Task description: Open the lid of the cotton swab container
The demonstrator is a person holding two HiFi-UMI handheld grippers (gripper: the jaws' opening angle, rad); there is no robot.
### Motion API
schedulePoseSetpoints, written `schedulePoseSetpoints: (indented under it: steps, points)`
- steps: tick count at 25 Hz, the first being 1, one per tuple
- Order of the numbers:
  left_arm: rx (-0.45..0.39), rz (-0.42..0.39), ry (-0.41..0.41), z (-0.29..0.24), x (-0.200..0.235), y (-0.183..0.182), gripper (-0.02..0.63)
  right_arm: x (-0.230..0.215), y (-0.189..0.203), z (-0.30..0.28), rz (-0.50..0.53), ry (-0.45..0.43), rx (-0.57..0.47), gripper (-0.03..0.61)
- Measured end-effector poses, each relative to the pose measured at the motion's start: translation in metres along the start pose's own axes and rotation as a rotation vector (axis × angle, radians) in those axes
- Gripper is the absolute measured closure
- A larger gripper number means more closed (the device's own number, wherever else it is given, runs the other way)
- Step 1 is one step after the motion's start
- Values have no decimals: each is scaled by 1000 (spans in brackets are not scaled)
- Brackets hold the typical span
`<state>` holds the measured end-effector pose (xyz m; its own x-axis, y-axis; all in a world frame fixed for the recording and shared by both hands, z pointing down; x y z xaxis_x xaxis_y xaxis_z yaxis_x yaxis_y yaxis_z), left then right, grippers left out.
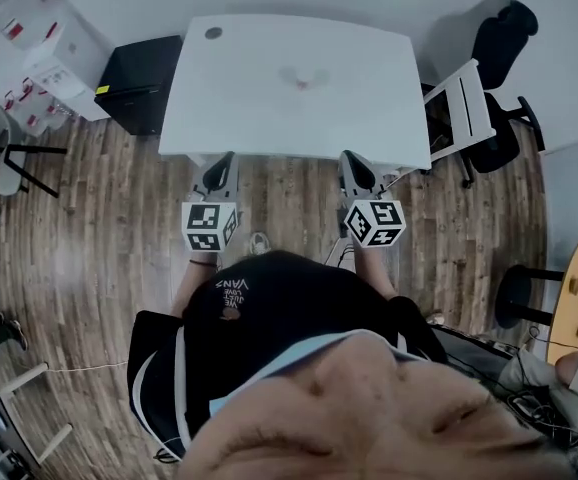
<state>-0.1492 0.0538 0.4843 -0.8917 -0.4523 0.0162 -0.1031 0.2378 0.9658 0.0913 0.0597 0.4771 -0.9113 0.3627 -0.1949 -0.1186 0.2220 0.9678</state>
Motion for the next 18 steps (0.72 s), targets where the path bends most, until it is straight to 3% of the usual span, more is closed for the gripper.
schedulePoseSetpoints:
  steps: [8,18]
  points:
    - [1,-10,66,-32,35,-5,595,10,-4,-37,-4,46,-9,565]
    - [51,-1,108,-55,32,10,595,-2,3,-47,-22,70,4,566]
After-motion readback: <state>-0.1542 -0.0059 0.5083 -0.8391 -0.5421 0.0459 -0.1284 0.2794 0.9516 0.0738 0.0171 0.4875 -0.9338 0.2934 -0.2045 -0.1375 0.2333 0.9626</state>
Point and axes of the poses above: the fingertips, and each gripper's own axes: z backward along the fingers, x to its left, y out of its underside, the point moved 1 cm from there along z, backward along the fingers, and after that the axes turned 1 degree about x, right-handed, at the moved point
